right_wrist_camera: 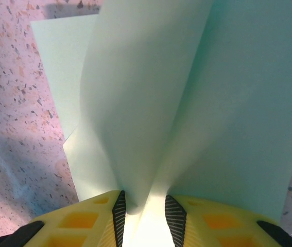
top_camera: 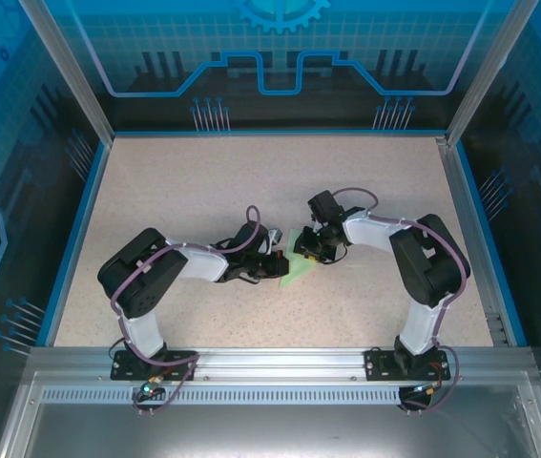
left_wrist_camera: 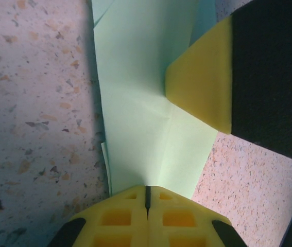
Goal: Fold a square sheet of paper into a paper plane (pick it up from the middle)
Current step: Fourth fold the wing at the center of the table.
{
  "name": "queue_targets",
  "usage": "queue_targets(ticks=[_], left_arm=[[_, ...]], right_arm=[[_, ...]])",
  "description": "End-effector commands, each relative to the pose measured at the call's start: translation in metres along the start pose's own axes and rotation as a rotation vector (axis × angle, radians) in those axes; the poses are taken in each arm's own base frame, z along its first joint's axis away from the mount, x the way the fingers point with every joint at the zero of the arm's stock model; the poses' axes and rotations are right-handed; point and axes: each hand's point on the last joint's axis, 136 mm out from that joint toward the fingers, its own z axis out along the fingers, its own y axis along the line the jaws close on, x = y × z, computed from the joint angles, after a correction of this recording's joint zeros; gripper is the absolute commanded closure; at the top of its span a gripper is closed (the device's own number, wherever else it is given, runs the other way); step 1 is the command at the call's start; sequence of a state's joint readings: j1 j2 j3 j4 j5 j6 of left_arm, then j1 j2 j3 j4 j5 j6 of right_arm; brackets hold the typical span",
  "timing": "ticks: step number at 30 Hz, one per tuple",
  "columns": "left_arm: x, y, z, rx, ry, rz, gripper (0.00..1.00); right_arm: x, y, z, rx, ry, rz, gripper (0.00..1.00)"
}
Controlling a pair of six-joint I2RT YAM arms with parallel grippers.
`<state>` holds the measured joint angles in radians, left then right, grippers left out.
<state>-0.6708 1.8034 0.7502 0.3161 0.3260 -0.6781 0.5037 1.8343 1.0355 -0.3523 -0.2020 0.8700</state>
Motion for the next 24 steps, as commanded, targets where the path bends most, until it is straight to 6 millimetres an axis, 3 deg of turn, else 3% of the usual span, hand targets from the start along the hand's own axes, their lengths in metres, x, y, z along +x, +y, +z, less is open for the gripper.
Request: queue_targets(ticks=[1,8,24], left_arm=[[-0.006,-0.008,-0.009,0.002,-0.021,0.015,1.0],[-0.031,-0.029,-0.026,0.079,-0.118,0.014,0.98],[-0.023,-0.02,-0.004,0.088,-0.051,-0.012,0.98]], right_arm=[[0.03,-0.068,0.028,0.26,0.084,0.024,0.67],[0.032,-0.07,0.029,0.283,0.088,0.024,0.67],[0.033,-0.071,0.029,0.299,0.091,0.038,0.66]])
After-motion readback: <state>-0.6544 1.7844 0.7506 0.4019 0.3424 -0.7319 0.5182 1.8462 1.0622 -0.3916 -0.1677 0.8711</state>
